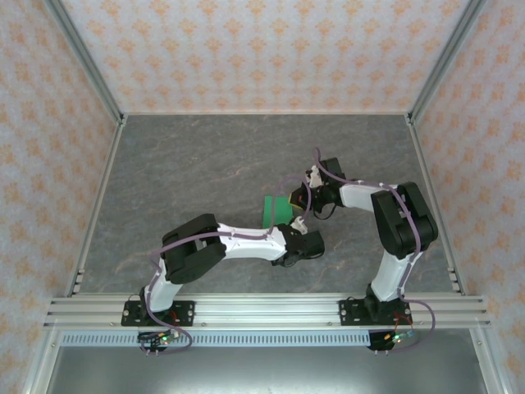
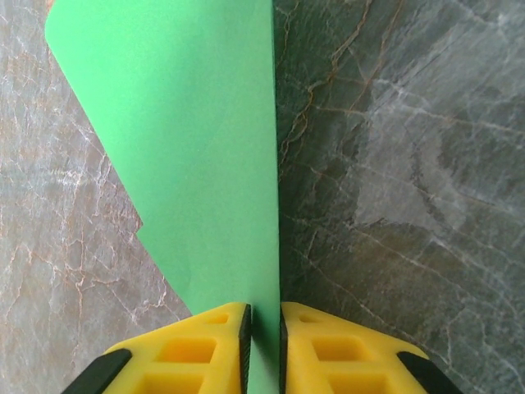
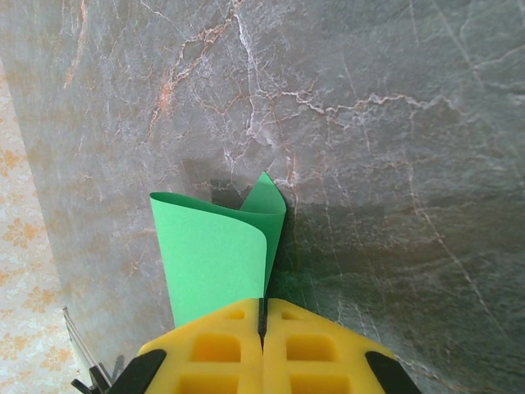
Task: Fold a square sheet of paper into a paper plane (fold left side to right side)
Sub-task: Fold the wing for the fifth time at the center of the table.
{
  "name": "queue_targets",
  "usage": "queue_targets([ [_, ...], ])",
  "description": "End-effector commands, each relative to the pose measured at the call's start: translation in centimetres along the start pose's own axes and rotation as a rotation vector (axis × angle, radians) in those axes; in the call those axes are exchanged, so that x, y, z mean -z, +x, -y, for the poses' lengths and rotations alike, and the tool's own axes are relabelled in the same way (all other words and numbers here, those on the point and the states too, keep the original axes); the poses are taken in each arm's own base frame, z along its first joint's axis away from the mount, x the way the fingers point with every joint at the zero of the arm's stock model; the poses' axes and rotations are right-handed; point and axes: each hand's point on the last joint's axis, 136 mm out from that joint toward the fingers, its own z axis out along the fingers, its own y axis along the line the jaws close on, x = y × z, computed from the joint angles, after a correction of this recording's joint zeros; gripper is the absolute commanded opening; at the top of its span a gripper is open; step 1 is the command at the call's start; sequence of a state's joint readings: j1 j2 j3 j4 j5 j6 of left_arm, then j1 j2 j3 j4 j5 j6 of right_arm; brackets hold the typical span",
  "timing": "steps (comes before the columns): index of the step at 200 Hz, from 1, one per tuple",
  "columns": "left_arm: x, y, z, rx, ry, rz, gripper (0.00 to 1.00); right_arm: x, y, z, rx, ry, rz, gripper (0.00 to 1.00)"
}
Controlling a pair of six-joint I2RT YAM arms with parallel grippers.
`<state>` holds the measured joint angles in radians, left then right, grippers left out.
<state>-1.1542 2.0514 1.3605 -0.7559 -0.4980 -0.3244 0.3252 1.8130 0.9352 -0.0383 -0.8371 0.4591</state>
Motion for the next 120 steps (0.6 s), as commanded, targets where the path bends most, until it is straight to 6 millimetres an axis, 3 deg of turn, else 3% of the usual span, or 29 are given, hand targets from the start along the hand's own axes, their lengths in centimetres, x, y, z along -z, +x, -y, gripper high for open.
queue_targets([
  [1, -0.1, 0.1, -0.1, 0.016, -0.024, 0.000, 0.17, 0.8, 0.5, -0.8, 0.015, -0.002, 0.003, 0.00],
  [25, 0.1, -0.1, 0.1, 0.035, 0.000, 0.010, 0.15, 1.6, 0.0, -1.5, 0.027, -0.007, 0.028, 0.02],
  [73, -0.1, -0.1, 0.6, 0.069, 0.053, 0.007, 0.13, 4.5, -1.4, -2.4, 0.063, 0.047, 0.110, 0.21],
  [120, 0.3, -0.4, -0.6, 0.166, 0.134, 0.028, 0.12, 9.9, -2.6, -2.7, 0.087, 0.132, 0.272, 0.44],
])
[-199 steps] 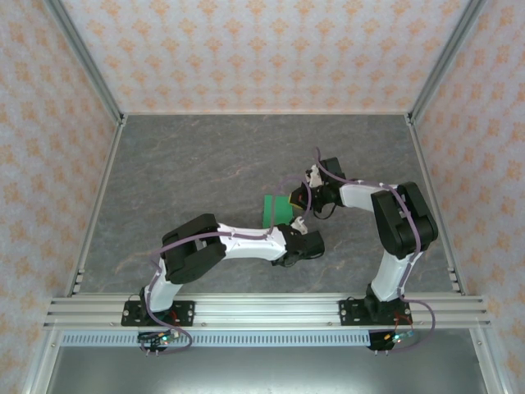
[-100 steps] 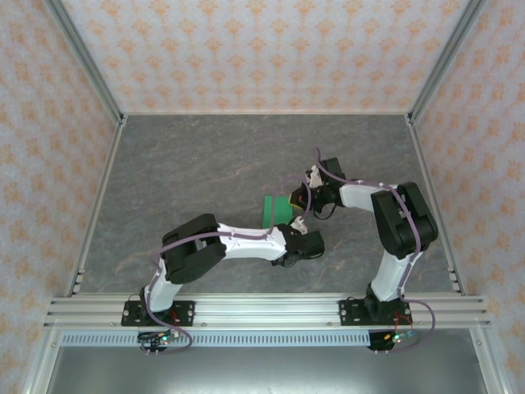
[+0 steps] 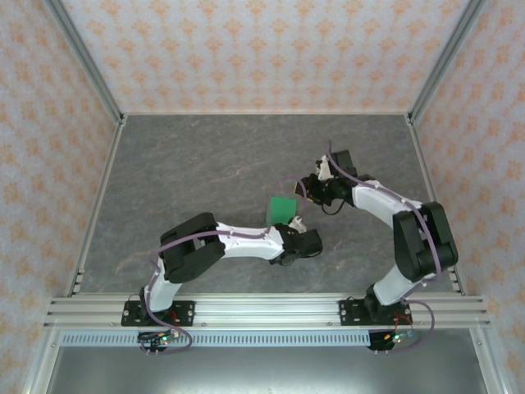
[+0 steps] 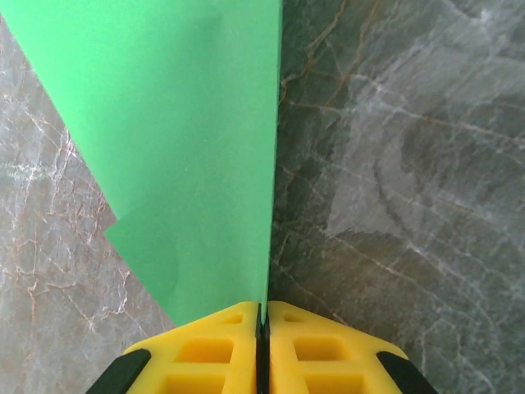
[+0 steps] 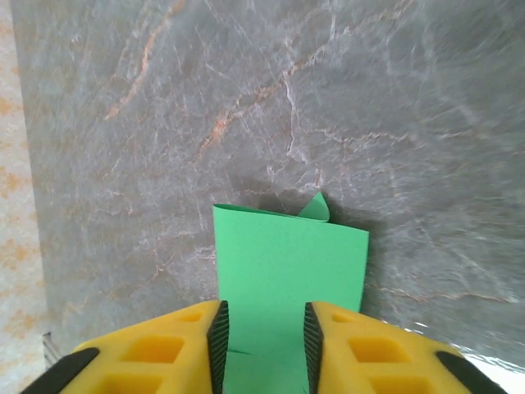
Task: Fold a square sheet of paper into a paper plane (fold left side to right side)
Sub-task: Fold the wing for the fifth time at the center of the table.
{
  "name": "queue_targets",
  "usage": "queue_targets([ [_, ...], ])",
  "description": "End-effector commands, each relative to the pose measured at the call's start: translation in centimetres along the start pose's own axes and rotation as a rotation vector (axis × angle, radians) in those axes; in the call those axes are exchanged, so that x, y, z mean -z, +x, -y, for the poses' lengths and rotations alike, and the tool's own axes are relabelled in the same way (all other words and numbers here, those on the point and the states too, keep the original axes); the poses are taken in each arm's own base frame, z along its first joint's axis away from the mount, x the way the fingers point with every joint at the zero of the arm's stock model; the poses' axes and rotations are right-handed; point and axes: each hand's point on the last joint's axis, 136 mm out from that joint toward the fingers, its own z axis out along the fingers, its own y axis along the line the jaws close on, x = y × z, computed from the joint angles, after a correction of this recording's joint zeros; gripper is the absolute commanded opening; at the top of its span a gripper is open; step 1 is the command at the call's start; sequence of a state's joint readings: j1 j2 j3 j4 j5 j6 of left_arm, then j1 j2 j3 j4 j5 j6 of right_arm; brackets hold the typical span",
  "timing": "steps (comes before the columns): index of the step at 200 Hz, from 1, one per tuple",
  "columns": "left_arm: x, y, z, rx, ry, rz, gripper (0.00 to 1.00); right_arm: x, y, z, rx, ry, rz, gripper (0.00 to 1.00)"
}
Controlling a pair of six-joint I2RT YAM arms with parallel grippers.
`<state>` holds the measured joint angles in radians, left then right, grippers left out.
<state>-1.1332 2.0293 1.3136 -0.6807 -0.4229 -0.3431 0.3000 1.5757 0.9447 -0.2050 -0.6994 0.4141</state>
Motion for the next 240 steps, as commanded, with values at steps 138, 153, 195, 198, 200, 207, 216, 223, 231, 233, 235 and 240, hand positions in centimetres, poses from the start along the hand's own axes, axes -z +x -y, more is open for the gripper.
queue_targets([
  [138, 0.9, -1.9, -2.5, 0.450, 0.466, 0.071, 0.12, 1.9, 2.7, 1.2, -0.038, -0.060, 0.097, 0.58],
  [153, 0.7, -2.0, -2.5, 0.500, 0.513, 0.072, 0.12, 1.0, 3.2, 0.9, -0.037, -0.065, 0.086, 0.58],
  [195, 0.4, -2.7, -2.7, 0.617, 0.640, 0.109, 0.12, -1.3, 4.6, 0.4, -0.039, -0.077, 0.053, 0.57],
  [198, 0.4, -2.7, -2.7, 0.631, 0.647, 0.107, 0.12, -1.4, 4.6, 0.4, -0.039, -0.079, 0.051, 0.57],
  [200, 0.5, -2.7, -2.7, 0.643, 0.653, 0.105, 0.12, -1.5, 4.7, 0.3, -0.039, -0.081, 0.048, 0.57],
  [207, 0.5, -2.9, -2.6, 0.661, 0.670, 0.110, 0.11, -1.7, 4.8, 0.2, -0.041, -0.089, 0.041, 0.57],
  [216, 0.4, -2.9, -2.5, 0.679, 0.691, 0.116, 0.11, -2.1, 4.9, -0.1, -0.045, -0.100, 0.035, 0.56],
  [223, 0.3, -3.1, -2.6, 0.698, 0.706, 0.123, 0.11, -2.3, 4.9, -0.2, -0.046, -0.106, 0.032, 0.55],
  [231, 0.3, -3.1, -2.5, 0.716, 0.724, 0.127, 0.11, -2.6, 5.1, -0.4, -0.044, -0.112, 0.026, 0.52],
  [233, 0.3, -3.1, -2.5, 0.720, 0.727, 0.129, 0.11, -2.7, 5.1, -0.4, -0.044, -0.111, 0.027, 0.52],
  [235, 0.3, -3.1, -2.5, 0.724, 0.730, 0.131, 0.11, -2.7, 5.1, -0.4, -0.044, -0.111, 0.026, 0.52],
  [240, 0.2, -3.1, -2.5, 0.736, 0.742, 0.130, 0.11, -2.8, 5.2, -0.5, -0.042, -0.112, 0.026, 0.49],
])
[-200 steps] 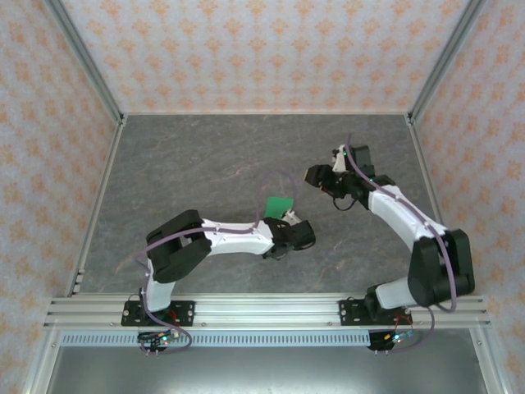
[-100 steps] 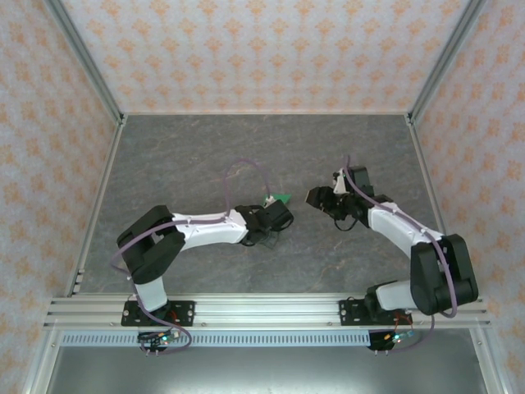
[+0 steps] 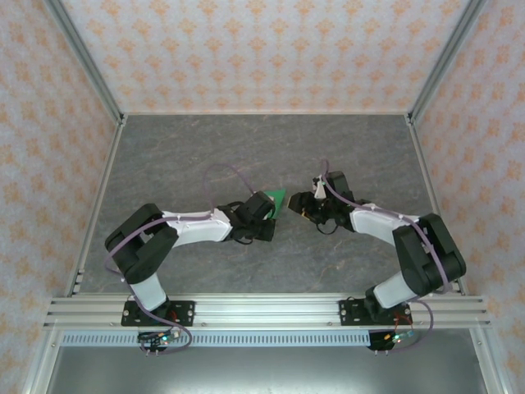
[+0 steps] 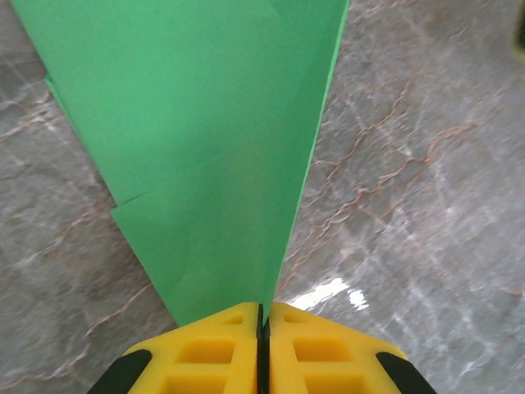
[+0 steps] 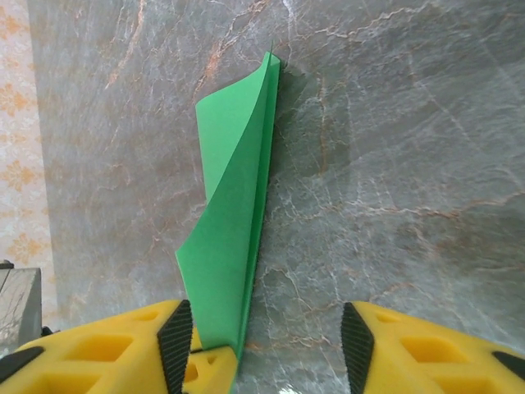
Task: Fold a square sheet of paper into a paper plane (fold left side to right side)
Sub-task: Fold the wing for the fifth time at the center of the table.
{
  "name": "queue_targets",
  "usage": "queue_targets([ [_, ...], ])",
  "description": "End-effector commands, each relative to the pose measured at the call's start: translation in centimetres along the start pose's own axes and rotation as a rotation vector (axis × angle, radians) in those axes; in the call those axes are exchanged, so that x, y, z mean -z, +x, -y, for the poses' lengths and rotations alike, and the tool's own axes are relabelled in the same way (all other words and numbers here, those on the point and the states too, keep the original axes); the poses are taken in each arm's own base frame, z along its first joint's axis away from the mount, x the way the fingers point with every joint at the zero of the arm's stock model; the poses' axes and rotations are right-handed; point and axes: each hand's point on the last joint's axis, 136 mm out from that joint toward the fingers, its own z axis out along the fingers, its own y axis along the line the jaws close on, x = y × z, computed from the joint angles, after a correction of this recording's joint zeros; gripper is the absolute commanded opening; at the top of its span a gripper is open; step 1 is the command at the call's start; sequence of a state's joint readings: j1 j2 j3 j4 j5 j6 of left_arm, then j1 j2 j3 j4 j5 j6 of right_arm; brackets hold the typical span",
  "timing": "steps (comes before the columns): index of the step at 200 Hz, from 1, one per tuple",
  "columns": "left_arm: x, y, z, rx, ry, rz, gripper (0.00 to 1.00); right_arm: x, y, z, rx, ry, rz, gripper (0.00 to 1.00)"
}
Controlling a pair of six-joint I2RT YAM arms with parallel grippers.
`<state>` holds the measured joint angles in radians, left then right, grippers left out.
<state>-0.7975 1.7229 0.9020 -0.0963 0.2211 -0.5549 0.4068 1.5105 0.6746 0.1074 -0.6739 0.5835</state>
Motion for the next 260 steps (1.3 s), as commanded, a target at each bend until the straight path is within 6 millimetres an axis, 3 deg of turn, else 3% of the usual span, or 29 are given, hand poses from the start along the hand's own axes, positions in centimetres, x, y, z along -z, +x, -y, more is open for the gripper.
queue_targets([
  [1, 0.5, -1.2, 1.5, 0.077, 0.119, 0.051, 0.12, -0.7, -0.1, -1.0, 0.005, -0.045, 0.012, 0.49],
  [38, 0.4, -1.4, 1.5, 0.138, 0.177, 0.073, 0.12, -1.9, 0.1, -1.4, -0.008, -0.064, 0.001, 0.38],
  [77, 0.2, -1.4, 1.5, 0.188, 0.210, 0.079, 0.11, -3.3, 0.3, -1.8, -0.012, -0.071, -0.023, 0.38],
  [260, -0.5, -1.6, 0.7, 0.364, 0.335, 0.101, 0.11, -5.9, -0.7, -1.9, -0.057, -0.087, -0.049, 0.41],
])
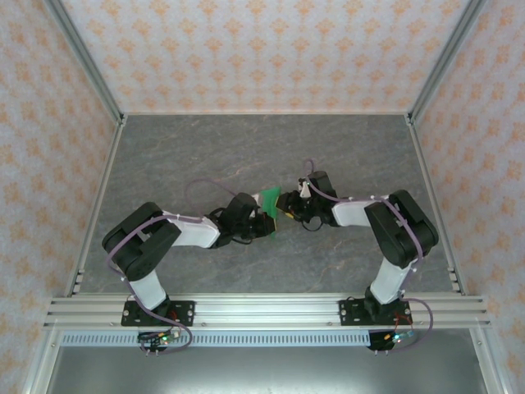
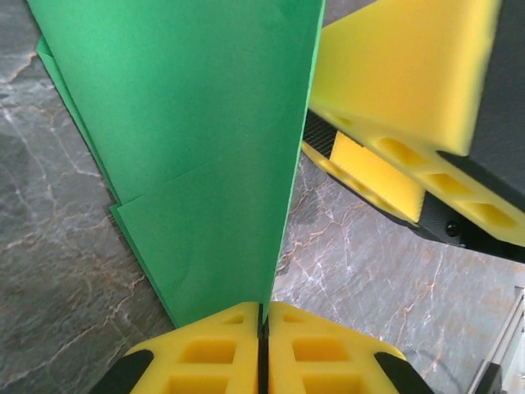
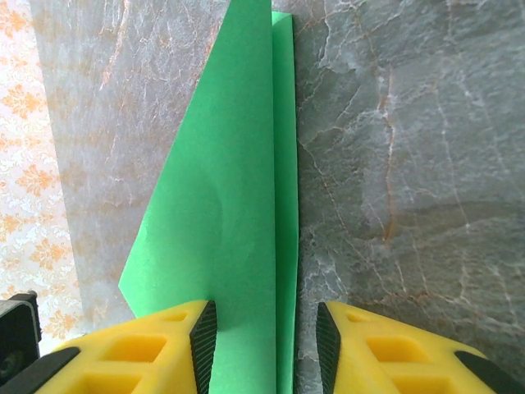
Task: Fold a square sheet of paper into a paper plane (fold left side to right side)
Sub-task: Fold the wing for the fifth time at the center of the table.
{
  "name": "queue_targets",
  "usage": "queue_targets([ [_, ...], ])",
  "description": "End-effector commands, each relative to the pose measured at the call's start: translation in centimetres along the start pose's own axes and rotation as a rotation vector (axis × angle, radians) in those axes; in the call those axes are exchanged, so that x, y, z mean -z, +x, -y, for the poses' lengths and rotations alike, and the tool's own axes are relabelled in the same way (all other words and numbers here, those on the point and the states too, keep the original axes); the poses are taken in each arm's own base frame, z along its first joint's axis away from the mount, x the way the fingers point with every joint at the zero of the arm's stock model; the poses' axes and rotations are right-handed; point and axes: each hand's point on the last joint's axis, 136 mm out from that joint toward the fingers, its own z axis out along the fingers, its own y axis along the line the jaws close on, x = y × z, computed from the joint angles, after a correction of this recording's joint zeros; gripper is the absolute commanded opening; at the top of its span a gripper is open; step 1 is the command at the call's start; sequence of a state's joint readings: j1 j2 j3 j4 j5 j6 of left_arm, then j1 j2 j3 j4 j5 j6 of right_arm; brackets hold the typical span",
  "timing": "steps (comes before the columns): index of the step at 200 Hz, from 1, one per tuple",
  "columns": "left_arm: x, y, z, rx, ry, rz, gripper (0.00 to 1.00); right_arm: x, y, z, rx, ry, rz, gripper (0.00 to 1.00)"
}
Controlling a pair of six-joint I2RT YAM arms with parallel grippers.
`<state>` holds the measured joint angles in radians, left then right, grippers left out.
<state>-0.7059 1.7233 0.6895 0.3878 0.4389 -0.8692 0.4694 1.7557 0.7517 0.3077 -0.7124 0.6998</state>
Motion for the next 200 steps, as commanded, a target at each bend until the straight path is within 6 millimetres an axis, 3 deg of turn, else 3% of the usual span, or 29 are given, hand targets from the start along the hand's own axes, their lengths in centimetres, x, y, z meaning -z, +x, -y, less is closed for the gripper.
queue_targets([
  [1, -0.2, -0.3, -0.1, 0.024, 0.026, 0.013, 0.11, -0.4, -0.8, -1.2, 0.006, -0.030, 0.008, 0.41],
  [65, -0.5, -0.1, -0.4, 0.032, 0.020, 0.004, 0.13, -1.4, -0.6, -0.3, -0.028, -0.003, -0.011, 0.41],
  [136, -0.4, -0.1, -0.3, 0.031, 0.027, 0.002, 0.20, -2.1, 0.5, 2.2, -0.065, 0.088, -0.053, 0.40],
  [200, 0.7, -0.4, 0.2, 0.013, 0.029, 0.019, 0.31, -2.2, 0.6, 2.5, -0.065, 0.097, -0.059, 0.40],
])
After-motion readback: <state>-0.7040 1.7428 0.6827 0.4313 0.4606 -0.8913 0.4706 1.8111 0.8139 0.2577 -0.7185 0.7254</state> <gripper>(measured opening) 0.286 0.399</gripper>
